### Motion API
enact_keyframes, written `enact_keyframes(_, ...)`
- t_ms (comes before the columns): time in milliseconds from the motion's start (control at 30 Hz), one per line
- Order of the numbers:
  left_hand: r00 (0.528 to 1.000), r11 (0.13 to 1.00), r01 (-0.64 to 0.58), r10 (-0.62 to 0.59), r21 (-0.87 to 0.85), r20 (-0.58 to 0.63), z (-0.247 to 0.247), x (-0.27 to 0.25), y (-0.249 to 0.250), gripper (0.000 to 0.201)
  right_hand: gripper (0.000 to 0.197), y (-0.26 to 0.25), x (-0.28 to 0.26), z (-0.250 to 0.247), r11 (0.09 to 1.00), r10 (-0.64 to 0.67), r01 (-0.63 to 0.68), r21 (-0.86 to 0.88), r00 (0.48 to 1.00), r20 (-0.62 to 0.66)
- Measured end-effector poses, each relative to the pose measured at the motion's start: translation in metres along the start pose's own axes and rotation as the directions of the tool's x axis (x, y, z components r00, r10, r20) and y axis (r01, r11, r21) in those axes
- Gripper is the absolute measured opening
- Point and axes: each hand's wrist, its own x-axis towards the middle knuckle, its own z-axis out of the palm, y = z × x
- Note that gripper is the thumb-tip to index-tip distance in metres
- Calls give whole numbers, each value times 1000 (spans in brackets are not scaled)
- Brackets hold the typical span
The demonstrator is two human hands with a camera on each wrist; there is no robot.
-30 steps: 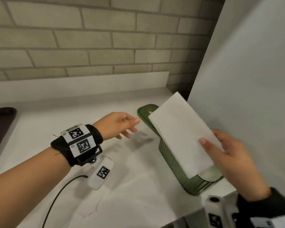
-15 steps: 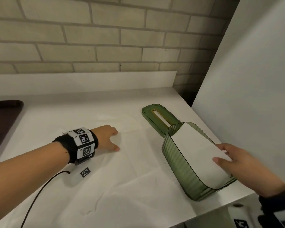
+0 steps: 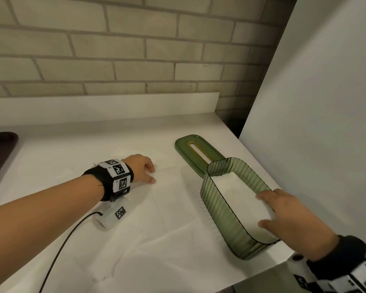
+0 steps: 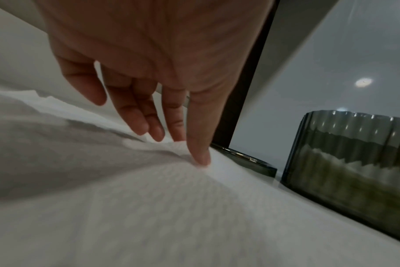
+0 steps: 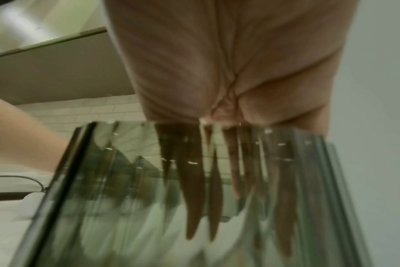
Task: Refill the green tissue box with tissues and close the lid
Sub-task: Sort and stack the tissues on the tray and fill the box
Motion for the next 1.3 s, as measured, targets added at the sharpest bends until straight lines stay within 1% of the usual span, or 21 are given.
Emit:
enact_keyframes(133,998,998,-60,60,-17,-32,1,0,4,38,47,-10,-7,-7,997,-26,22,-71,998,-54)
enact_keyframes(200,995,996,-86,84,-39,-61,0,-1,5,28,40,-16,-11,-12,997,-32,24,-72,994,-107)
enact_keyframes(267,990,992,-102,94,-77,-103,-4,-2,6,17,33,-22,-15,-15,998,-61,58,-20,979,-195)
enact_keyframes(367,984,987,-133,120,-94,-130,-16,-10,9,19,22,-33,-23,-18,985,-95,137,107,941,-325)
enact_keyframes(467,974,968,-192,168,-162,-151,-32,-22,14,18,14,-50,-28,-19,936,-161,268,230,904,-396)
enact_keyframes(533,959,931,-248,198,-268,-201,-43,-33,17,19,10,-63,-30,-16,893,-188,315,323,911,-368)
enact_keyframes(633,926,867,-328,218,-375,-307,-54,-49,20,19,7,-81,-31,-6,838,-194,279,468,955,-222)
enact_keyframes(667,919,832,-352,220,-429,-327,-56,-54,21,19,10,-86,-30,-2,829,-192,259,495,964,-183)
enact_keyframes(733,913,744,-388,227,-545,-339,-61,-65,25,18,25,-93,-28,7,819,-169,215,532,976,-135)
enact_keyframes(800,911,644,-409,240,-647,-336,-65,-79,30,12,38,-97,-24,13,760,-109,193,621,979,-171)
enact_keyframes(833,907,603,-420,252,-678,-337,-67,-85,34,17,42,-98,-22,15,716,-71,202,668,973,-217)
enact_keyframes(867,905,574,-426,268,-699,-332,-69,-91,36,26,46,-98,-19,17,676,-32,221,703,962,-271)
enact_keyframes(900,902,543,-432,279,-720,-330,-69,-94,38,29,49,-97,-15,18,649,4,252,718,942,-335)
enact_keyframes(933,899,512,-437,284,-740,-334,-69,-98,40,24,53,-96,-12,18,631,37,294,718,913,-406)
enact_keyframes(1000,899,452,-435,270,-779,-346,-69,-101,42,10,66,-91,-6,17,588,115,390,709,827,-550)
enact_keyframes(1067,896,419,-438,276,-795,-348,-67,-104,46,10,78,-83,-4,12,562,198,442,699,749,-632)
enact_keyframes(1100,893,412,-443,276,-796,-355,-67,-105,49,13,76,-80,-3,8,565,216,443,696,735,-643)
enact_keyframes(1167,891,399,-451,263,-799,-371,-65,-103,52,31,69,-72,-2,3,540,220,417,730,768,-602)
enact_keyframes(1200,890,391,-451,261,-802,-373,-64,-102,54,34,67,-67,-1,2,484,213,417,770,797,-565)
enact_keyframes(1267,889,387,-445,300,-808,-346,-61,-103,58,27,59,-60,-1,-4,314,170,430,847,852,-495)
enact_keyframes(1300,890,378,-433,323,-818,-321,-59,-103,58,19,53,-56,-2,-7,254,133,434,864,869,-476)
